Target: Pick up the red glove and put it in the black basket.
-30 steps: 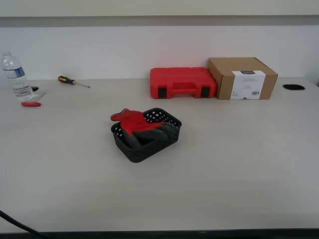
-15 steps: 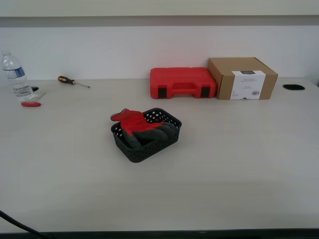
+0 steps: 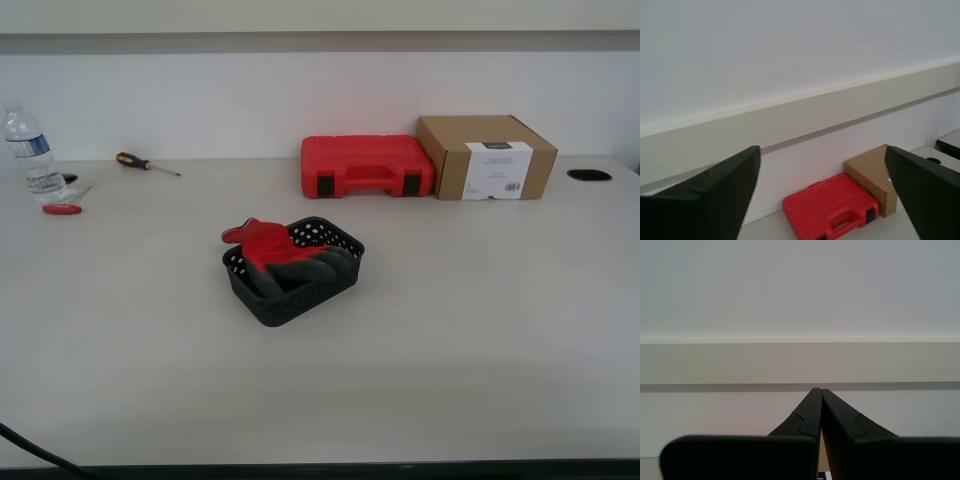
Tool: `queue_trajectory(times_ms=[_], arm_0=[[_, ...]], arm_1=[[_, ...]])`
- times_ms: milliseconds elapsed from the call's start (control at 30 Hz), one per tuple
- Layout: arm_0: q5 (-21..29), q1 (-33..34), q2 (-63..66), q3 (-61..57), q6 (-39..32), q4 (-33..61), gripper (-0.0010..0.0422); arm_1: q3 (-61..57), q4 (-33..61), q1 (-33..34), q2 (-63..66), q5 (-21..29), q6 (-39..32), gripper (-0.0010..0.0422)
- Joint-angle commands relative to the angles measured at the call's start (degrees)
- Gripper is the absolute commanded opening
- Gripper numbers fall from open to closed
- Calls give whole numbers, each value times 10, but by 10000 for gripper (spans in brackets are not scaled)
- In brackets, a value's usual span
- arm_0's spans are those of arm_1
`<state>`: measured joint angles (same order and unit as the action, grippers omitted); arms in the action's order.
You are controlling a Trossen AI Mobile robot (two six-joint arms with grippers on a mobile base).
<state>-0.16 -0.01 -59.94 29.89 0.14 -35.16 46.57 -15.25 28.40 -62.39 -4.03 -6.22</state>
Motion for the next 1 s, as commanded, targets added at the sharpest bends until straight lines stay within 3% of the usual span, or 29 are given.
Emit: queue_trajectory(times_ms=[33,133,233,267,433,500,533,567,600,767,833,867,1000], arm_0=[[0,0,0,1,-2,-2,0],[0,0,0,1,-2,-2,0],[0,0,0,1,-2,-2,0],[0,0,0,1,-2,-2,0],[0,0,0,1,-2,-2,0],[0,0,0,1,-2,-2,0],[0,0,0,1,-2,-2,0],[0,0,0,1,-2,-2,0],[0,0,0,1,-2,-2,0],[0,0,0,1,-2,-2,0],[0,0,0,1,-2,-2,0],[0,0,0,1,-2,-2,0],[0,0,0,1,-2,-2,0]], arm_1=[[0,-3,0,5,-1,-12,389],[0,-2,0,5,-1,-11,243],[0,-2,0,5,0,-11,33],[0,-2,0,5,-1,-9,-9],[0,-2,0,5,0,-2,132],[0,-2,0,5,-1,-2,237],[0,-2,0,5,0,-2,344],[0,-2,0,5,0,-3,419],[0,-2,0,5,0,-4,388],[0,-2,0,5,0,-4,81],[0,-2,0,5,0,0,-8],[0,-2,0,5,0,4,10],[0,-2,0,5,0,4,173]])
